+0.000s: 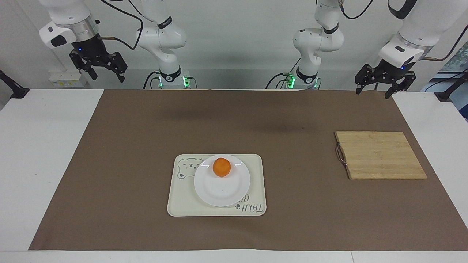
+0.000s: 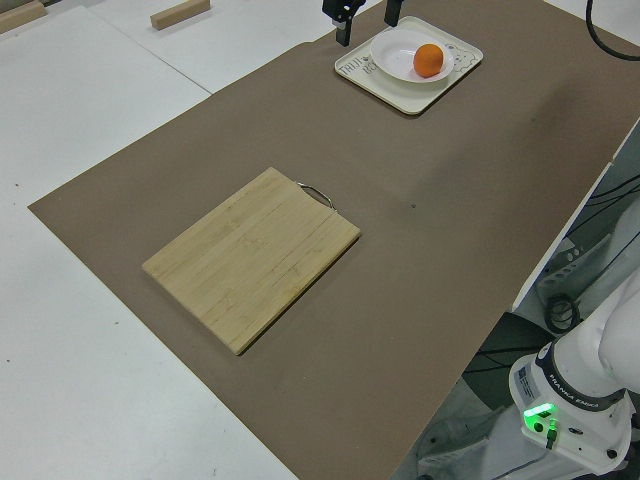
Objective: Place orange and plate with both arms
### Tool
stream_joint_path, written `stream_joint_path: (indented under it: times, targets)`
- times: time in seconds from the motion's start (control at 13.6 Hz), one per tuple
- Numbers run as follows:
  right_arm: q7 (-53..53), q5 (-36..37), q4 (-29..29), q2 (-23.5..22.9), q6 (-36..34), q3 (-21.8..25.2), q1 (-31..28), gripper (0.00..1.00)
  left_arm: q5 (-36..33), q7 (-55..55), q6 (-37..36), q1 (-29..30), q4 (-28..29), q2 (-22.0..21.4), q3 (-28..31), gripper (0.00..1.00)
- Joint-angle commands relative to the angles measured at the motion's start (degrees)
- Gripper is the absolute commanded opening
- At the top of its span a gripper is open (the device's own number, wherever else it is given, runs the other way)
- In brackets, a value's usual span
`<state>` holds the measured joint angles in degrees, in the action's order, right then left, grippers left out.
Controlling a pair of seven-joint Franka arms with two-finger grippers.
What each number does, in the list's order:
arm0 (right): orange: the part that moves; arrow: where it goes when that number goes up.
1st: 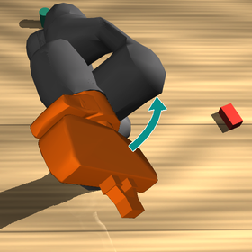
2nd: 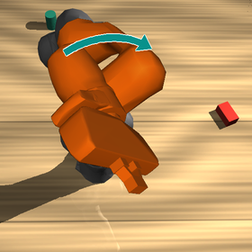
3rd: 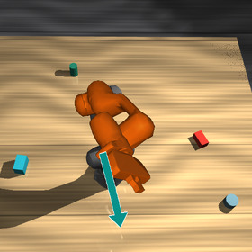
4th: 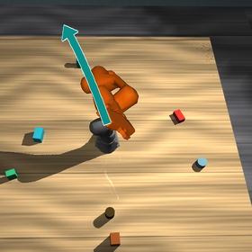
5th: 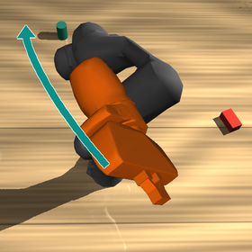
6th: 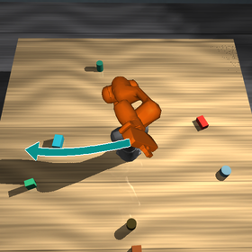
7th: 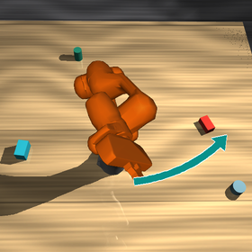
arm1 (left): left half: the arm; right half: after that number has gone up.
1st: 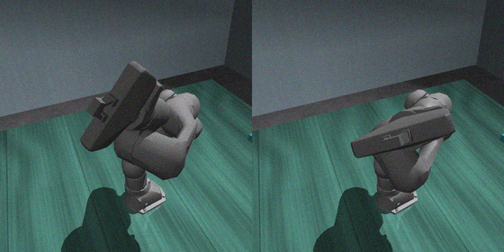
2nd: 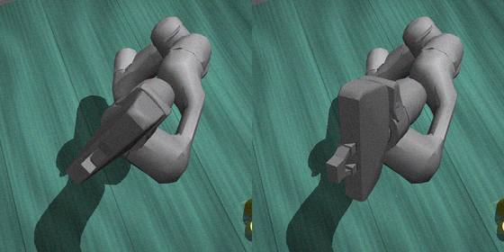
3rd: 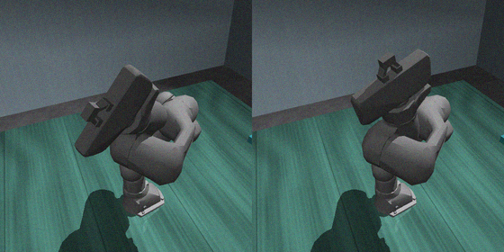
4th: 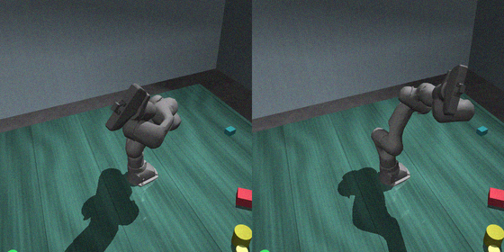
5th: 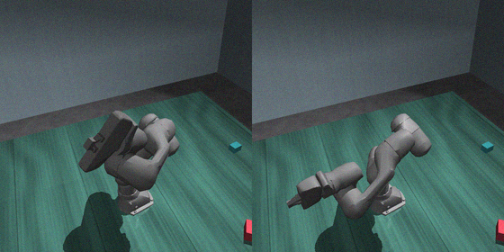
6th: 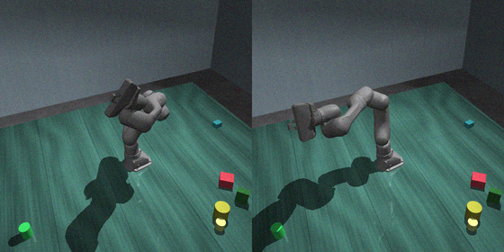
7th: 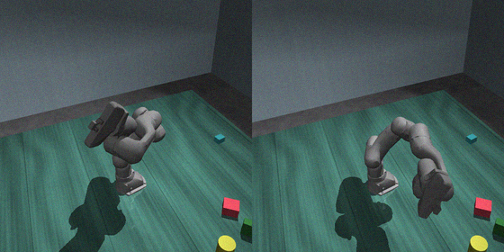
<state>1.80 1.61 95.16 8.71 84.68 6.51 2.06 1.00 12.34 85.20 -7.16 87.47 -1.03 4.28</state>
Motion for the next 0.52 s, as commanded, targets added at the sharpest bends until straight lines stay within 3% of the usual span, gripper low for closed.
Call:
stream_joint_path:
  times: [0.0, 0.44]
  targets:
    - [-1.2, 1.0, 3.5, 2.5, 0.4, -0.3, 0.1, 1.0, -0.5, -0.1, -0.6, 0.7, 1.9, -1.7, -0.5, 1.0]
    - [-1.6, 1.2, 3.3, 2.2, 1.4, -0.4, 0.1, 1.0, -0.5, -0.2, -1.2, 0.7, 3.0, -2.8, -0.5, 1.0]
